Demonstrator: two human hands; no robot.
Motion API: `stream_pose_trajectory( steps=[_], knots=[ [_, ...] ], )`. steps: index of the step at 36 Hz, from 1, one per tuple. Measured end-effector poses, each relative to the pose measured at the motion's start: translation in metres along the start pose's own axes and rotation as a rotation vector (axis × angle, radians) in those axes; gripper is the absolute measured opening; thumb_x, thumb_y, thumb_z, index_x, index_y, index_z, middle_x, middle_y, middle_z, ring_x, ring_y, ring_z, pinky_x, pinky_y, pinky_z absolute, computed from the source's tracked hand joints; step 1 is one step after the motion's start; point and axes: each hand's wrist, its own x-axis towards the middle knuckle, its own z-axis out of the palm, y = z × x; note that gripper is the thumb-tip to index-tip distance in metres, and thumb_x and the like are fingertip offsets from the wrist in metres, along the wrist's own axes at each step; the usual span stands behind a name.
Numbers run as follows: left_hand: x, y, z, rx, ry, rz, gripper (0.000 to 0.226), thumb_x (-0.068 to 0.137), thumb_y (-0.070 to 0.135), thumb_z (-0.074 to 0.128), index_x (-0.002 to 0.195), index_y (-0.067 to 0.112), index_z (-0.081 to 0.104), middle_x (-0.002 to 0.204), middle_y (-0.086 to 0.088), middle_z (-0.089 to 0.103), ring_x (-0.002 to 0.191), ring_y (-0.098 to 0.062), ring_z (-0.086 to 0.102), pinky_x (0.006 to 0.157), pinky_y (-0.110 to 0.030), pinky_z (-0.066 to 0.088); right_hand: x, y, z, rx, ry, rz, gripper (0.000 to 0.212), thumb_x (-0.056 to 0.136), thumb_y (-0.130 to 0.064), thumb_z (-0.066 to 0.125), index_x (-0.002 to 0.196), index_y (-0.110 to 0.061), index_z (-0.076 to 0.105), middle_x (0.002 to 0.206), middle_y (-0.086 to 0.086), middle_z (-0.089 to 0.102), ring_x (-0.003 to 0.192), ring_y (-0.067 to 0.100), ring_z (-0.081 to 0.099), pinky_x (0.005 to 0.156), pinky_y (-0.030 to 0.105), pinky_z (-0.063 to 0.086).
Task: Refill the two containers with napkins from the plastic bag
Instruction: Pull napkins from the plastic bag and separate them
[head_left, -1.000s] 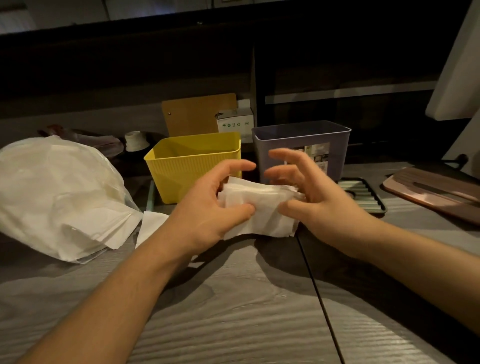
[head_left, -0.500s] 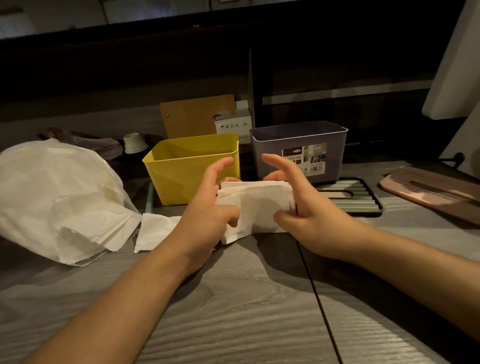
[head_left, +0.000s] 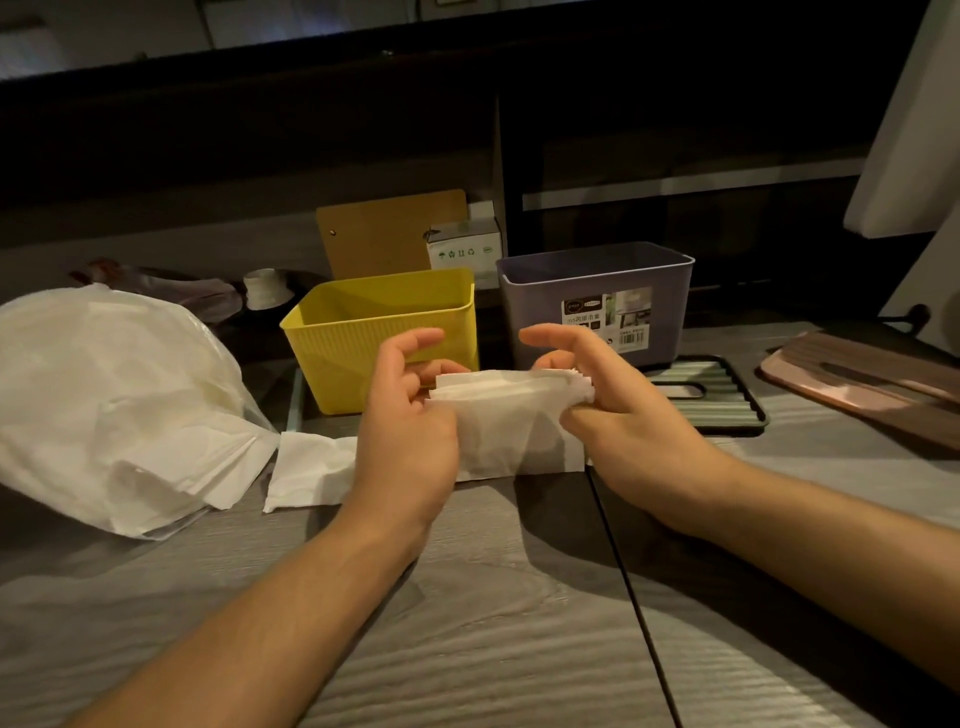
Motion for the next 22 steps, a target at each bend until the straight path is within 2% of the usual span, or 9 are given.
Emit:
stream_pose_trajectory(
  steps=[4,7,9,11,13,15,18,20,22],
  knots=[
    [0.001,-0.001,-0.001,-0.057,-0.091,0.010,0.062,0.085,-0.010,0.047,0.119,0.041,0.052,0.109,-0.004,0.063,0.101,-0.021,0.064,0.067,-0.032,0.060,0.000,0.001,0.001,-0.015,-0.012,-0.012,0.073,0.092,0.010,0.045,0.138,-0.046,0.041,0.114,-0.015,0.053,0.106,0.003,0.055,0.089,0.030,0.055],
    [0.001,-0.004,-0.004,-0.111,-0.184,-0.017,0.052,0.078,0.016,0.049,0.124,0.041,0.053,0.114,-0.005,0.060,0.101,-0.022,0.063,0.072,-0.034,0.057,0.001,0.002,0.004,-0.050,-0.037,-0.024,0.071,0.093,0.000,0.053,0.143,-0.047,0.035,0.122,-0.016,0.049,0.110,0.008,0.055,0.088,0.028,0.052],
    [0.000,-0.002,-0.004,-0.184,-0.181,-0.043,0.038,0.085,0.030,0.049,0.119,0.044,0.057,0.114,-0.005,0.063,0.098,-0.021,0.065,0.074,-0.037,0.057,0.001,0.003,0.004,-0.081,-0.033,-0.022,0.070,0.094,-0.002,0.057,0.145,-0.045,0.035,0.125,-0.017,0.051,0.111,0.004,0.055,0.088,0.024,0.053],
    [0.003,0.004,-0.005,-0.153,-0.115,-0.048,0.024,0.097,0.034,0.048,0.115,0.042,0.061,0.111,-0.002,0.066,0.099,-0.019,0.066,0.078,-0.038,0.058,0.001,0.003,0.002,-0.077,0.004,-0.009,0.065,0.095,-0.003,0.059,0.142,-0.043,0.041,0.119,-0.018,0.055,0.108,0.001,0.058,0.088,0.024,0.055],
    [0.012,0.013,-0.015,0.012,-0.019,-0.034,0.024,0.104,0.018,0.047,0.113,0.032,0.065,0.109,0.001,0.068,0.104,-0.018,0.065,0.084,-0.035,0.057,0.001,0.002,0.000,-0.051,0.029,0.009,0.062,0.094,-0.002,0.061,0.138,-0.043,0.046,0.113,-0.017,0.059,0.101,0.000,0.061,0.081,0.021,0.056],
    [0.025,0.027,-0.032,0.245,-0.035,-0.016,0.030,0.101,0.003,0.050,0.104,0.025,0.069,0.102,0.002,0.070,0.102,-0.017,0.067,0.082,-0.029,0.056,0.002,0.003,-0.002,-0.030,0.049,0.019,0.063,0.091,0.001,0.063,0.135,-0.042,0.050,0.111,-0.014,0.061,0.095,0.003,0.064,0.077,0.022,0.057],
    [0.039,0.042,-0.065,0.887,-0.345,-0.011,0.029,0.098,0.004,0.058,0.099,0.029,0.070,0.101,0.011,0.070,0.097,-0.007,0.065,0.083,-0.022,0.053,0.004,0.003,-0.002,-0.019,0.053,0.019,0.060,0.086,0.000,0.064,0.130,-0.040,0.055,0.110,-0.011,0.064,0.091,0.003,0.066,0.076,0.022,0.057],
    [0.041,0.043,-0.079,1.265,-0.501,-0.050,0.026,0.096,0.013,0.065,0.113,0.032,0.067,0.113,0.013,0.068,0.104,-0.005,0.063,0.087,-0.022,0.052,0.005,0.002,-0.003,-0.042,0.023,0.005,0.055,0.086,-0.002,0.065,0.126,-0.039,0.058,0.109,-0.013,0.063,0.089,-0.001,0.064,0.073,0.018,0.054],
    [0.041,0.039,-0.086,1.446,-0.551,-0.095,0.038,0.095,0.025,0.069,0.131,0.030,0.060,0.127,0.009,0.064,0.112,-0.009,0.061,0.091,-0.023,0.051,0.004,-0.001,-0.003,-0.073,-0.021,0.007,0.049,0.087,-0.005,0.066,0.123,-0.037,0.061,0.107,-0.015,0.063,0.089,-0.003,0.063,0.069,0.013,0.051]
  ],
)
